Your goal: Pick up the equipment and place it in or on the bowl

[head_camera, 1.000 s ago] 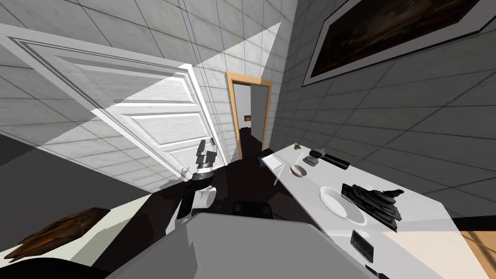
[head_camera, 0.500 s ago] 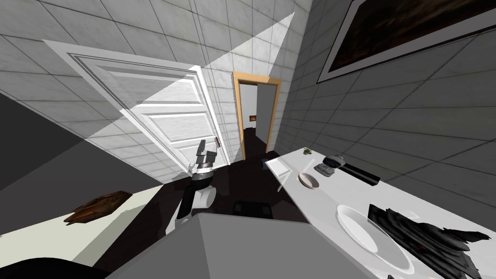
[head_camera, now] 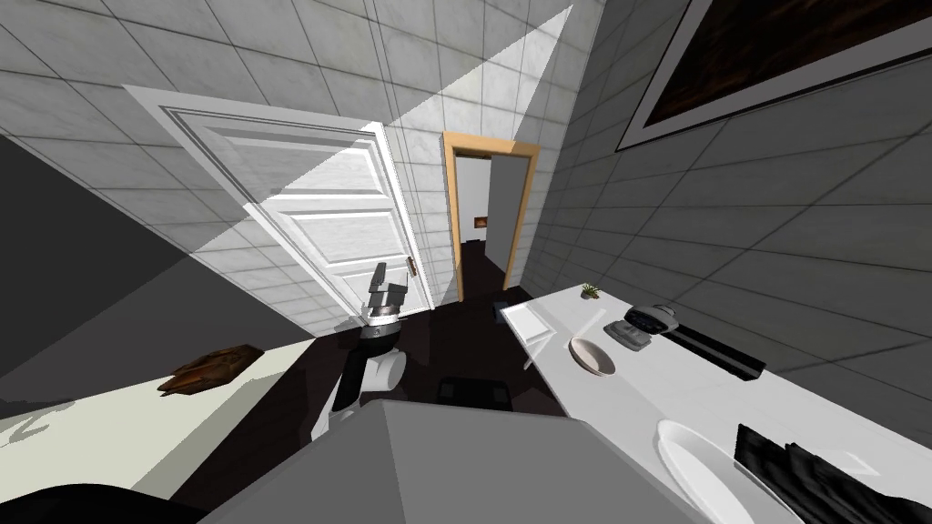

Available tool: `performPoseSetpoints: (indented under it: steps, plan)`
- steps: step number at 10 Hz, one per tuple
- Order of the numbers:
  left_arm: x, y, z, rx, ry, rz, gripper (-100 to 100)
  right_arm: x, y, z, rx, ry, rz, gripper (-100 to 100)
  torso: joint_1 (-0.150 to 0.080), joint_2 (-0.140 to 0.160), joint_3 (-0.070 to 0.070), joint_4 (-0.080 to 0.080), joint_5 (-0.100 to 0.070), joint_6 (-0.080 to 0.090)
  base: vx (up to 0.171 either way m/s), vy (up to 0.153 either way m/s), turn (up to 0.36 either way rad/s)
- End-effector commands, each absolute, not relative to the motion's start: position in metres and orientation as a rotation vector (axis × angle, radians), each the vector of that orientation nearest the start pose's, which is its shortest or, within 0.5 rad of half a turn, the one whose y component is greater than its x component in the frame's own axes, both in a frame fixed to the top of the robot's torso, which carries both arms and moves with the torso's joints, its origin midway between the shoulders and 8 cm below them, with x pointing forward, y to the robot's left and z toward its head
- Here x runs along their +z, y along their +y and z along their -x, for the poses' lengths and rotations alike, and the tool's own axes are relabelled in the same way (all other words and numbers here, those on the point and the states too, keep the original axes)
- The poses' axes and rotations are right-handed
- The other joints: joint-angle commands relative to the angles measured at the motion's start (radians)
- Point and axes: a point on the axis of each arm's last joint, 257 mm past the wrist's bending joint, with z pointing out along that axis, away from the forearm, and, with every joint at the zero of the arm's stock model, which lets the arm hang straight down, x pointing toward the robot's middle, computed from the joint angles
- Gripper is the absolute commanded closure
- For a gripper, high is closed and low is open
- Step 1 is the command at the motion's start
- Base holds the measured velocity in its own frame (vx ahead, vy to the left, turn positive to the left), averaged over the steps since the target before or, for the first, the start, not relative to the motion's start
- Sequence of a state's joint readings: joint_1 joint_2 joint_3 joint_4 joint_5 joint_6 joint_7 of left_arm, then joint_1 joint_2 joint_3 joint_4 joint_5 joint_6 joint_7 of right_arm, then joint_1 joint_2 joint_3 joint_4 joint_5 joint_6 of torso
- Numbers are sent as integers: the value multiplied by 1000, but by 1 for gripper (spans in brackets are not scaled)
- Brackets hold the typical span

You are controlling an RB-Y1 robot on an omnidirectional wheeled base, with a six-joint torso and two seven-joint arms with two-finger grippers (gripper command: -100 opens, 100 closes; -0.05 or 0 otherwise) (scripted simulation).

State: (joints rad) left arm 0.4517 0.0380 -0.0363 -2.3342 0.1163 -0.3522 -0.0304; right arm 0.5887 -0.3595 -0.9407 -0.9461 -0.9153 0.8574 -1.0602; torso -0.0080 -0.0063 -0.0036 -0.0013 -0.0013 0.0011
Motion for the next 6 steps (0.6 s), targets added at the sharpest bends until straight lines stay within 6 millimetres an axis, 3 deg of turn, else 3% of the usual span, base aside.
performPoseSetpoints:
  steps: [1,2,3,4,6]
  plan:
    - [35,269,-362,-1399,628,734,0,-525,-596,128,-298,1677,2776,-100,0,0,0,0,0,0,100,-138,115]
    - [35,269,-362,-1398,628,734,0,-526,-597,122,-309,1659,2791,-100,0,0,0,0,0,0,38,-54,24]
    - [35,269,-362,-1399,628,734,0,-526,-597,122,-307,1662,2787,0,5,3,1,0,0,1,8,-12,1]
    - [35,269,-362,-1399,628,734,0,-538,-588,115,-311,1649,2793,-100,8,5,3,1,1,1,-1,-55,-58]
    - [35,269,-362,-1399,628,734,0,-548,-581,109,-313,1638,2799,-100,5,6,4,1,1,1,-6,-71,-44]
